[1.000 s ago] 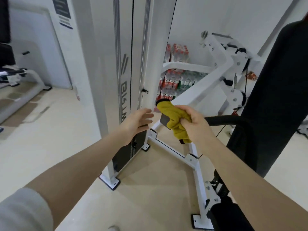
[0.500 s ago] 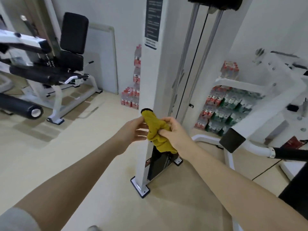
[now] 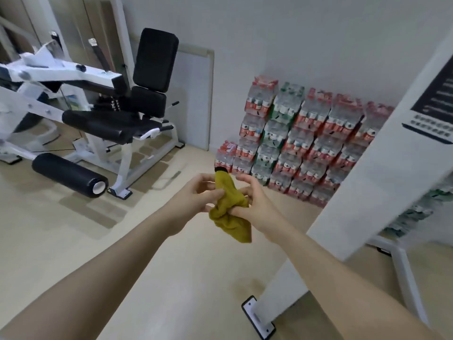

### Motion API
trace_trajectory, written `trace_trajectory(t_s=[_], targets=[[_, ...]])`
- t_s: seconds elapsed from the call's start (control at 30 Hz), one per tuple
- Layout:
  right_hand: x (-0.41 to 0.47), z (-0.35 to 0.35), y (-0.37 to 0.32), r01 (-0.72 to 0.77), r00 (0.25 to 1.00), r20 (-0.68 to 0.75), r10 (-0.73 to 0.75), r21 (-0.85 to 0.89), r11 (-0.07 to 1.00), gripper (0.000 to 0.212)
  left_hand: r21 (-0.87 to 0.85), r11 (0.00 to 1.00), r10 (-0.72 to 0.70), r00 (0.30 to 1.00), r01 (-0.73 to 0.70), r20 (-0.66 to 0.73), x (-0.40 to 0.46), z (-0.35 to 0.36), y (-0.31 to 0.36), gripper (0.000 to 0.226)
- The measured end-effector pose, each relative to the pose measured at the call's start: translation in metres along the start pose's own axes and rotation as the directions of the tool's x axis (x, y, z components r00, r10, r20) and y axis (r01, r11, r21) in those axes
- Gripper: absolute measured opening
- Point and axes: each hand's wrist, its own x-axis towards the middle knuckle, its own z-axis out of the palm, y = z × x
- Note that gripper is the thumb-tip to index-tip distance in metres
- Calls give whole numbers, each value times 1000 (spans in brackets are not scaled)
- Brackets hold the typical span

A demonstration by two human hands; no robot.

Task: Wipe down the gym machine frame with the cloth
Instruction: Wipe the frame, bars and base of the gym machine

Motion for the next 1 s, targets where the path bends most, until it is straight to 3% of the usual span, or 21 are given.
trace_trajectory(t_s=[0.1, 0.3, 0.4, 0.47, 0.6, 0.77, 0.87, 0.93, 1.0], targets=[[43, -1, -1, 18, 995, 96, -13, -58, 998, 87, 75, 997, -28, 993, 20, 114, 46, -22, 8, 38], [143, -63, 14, -49, 998, 46, 46, 50, 998, 42, 266, 964, -29, 975, -31, 220, 185, -39, 21, 21], [213, -97, 28, -105, 994, -27, 103, -81, 991, 24, 368, 924, -24, 945, -104, 327, 270, -32, 29, 18], [257, -128, 33, -88, 991, -115, 62, -244, 966, 15, 441, 888, -46, 928, -131, 369, 329, -31, 40, 20], [315, -199, 28, -156, 980, -180, 79, -463, 872, 21, 492, 867, -140, 912, -76, 387, 434, -31, 60, 27], [356, -282, 42, -302, 951, -250, 181, -627, 719, 27, 714, 662, -83, 925, -228, 372, 538, 6, 65, 31], [378, -331, 62, -488, 839, -485, 247, -467, 738, 31, 740, 582, 1, 910, -337, 414, 600, 52, 67, 35], [399, -363, 78, -497, 722, -619, 311, -150, 855, 27, 670, 670, -5, 900, -320, 435, 639, 87, 67, 29], [424, -399, 88, -367, 599, -664, 447, 269, 891, 20, 542, 806, -63, 878, -236, 475, 679, 127, 66, 23]])
